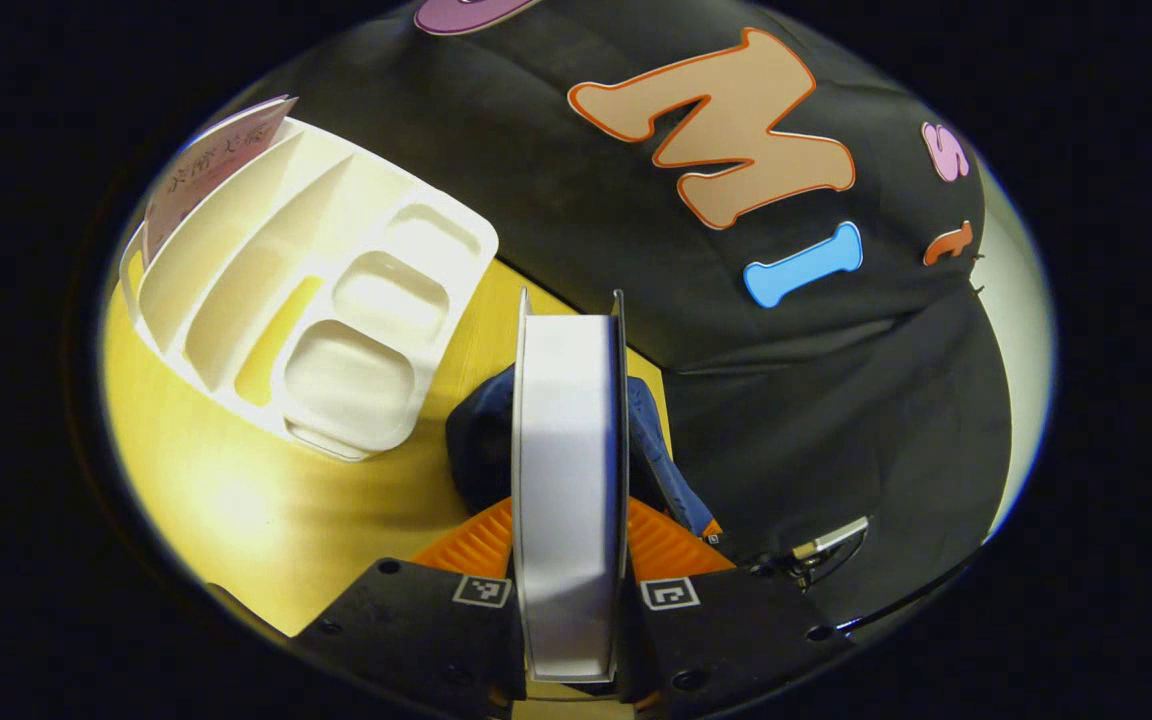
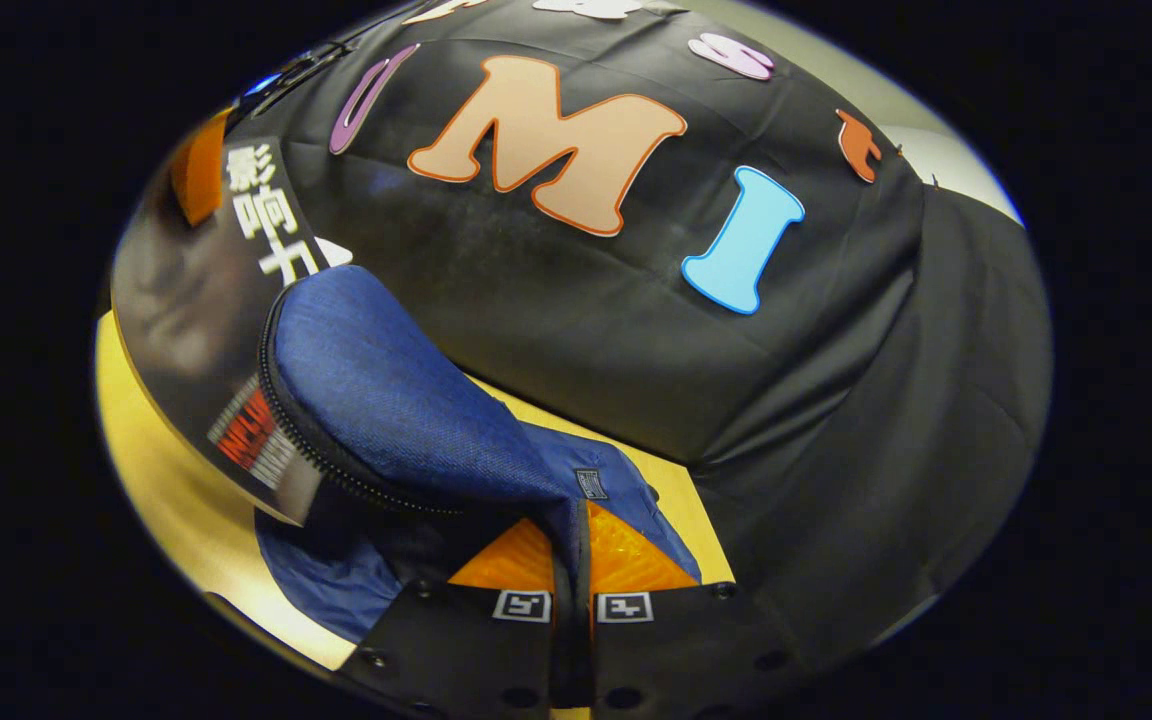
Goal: Open the schoolbag, grab two books from the bookshelf and put them into the schoolbag.
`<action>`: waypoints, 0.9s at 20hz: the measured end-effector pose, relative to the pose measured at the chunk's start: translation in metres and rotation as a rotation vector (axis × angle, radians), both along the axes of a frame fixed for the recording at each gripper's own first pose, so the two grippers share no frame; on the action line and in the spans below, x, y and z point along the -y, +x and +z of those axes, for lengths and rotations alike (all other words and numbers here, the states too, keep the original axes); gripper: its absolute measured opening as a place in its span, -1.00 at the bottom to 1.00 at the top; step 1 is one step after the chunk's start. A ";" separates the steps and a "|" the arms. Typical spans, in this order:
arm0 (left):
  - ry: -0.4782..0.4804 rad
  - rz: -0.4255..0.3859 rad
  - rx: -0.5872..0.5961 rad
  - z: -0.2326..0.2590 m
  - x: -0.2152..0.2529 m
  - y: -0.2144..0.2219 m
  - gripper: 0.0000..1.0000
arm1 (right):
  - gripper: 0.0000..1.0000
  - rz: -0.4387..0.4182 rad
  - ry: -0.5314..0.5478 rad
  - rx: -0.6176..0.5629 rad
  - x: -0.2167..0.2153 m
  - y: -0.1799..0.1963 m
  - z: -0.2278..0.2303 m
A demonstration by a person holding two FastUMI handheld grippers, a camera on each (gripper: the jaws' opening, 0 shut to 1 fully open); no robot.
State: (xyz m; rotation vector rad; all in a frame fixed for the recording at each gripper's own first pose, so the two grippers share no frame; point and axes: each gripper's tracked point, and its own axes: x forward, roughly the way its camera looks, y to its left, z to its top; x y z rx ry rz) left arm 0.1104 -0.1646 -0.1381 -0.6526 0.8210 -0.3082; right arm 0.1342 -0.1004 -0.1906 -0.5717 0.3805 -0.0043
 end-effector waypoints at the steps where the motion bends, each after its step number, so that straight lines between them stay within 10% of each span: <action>1: -0.008 -0.007 0.011 -0.007 0.008 0.003 -0.35 | -0.96 0.000 0.005 0.001 0.000 -0.001 0.001; 18: -0.152 -0.008 0.075 -0.108 0.119 0.060 -0.33 | -0.94 0.028 0.078 0.039 0.003 -0.010 0.006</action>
